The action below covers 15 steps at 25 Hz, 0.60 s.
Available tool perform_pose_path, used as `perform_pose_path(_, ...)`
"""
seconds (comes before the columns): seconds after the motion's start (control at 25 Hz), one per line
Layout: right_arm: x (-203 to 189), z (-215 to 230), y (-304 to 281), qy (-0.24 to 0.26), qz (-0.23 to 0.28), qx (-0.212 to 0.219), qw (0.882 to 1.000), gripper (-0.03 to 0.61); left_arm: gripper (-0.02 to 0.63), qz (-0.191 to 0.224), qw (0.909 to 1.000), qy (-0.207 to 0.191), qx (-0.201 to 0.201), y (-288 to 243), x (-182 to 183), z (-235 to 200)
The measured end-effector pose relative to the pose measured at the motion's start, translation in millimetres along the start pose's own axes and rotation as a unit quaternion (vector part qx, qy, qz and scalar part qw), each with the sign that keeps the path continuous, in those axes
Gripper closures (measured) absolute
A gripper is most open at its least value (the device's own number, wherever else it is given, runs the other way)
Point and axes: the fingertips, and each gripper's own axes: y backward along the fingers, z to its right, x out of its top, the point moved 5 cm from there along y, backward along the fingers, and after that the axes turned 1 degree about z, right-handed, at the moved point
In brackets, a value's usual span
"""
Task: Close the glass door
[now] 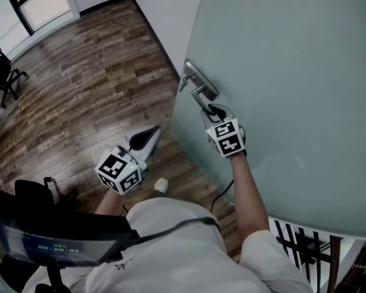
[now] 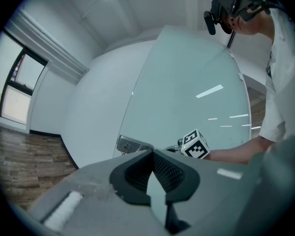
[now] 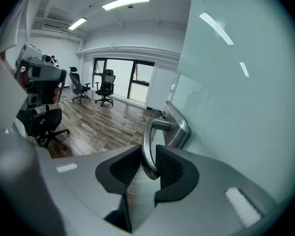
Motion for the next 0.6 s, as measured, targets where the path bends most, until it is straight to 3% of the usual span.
perform_pose_path(0.12,-7,-26,6,0.007,0.007,0.005,1.000,0.480,0.609,0.005,0.9998,-0.003,0.018,7,-12,15)
perform_pose_path(0.24,16,-36,2,0.015,0.011,0.016,1.000,0.479,0.609,0.016,0.9992,-0.004,0.038,3,7,23)
perform_pose_path(0.44,21,-34,3,0.023,0.022,0.034,0.999,0.477,0.609,0.021,0.9967,-0.004,0.078,-15,12,58)
perform_pose_path(0.6,23,-65,18,0.035,0.028,0.042,0.998,0.477,0.609,0.028,0.9925,-0.002,0.119,12,1,91)
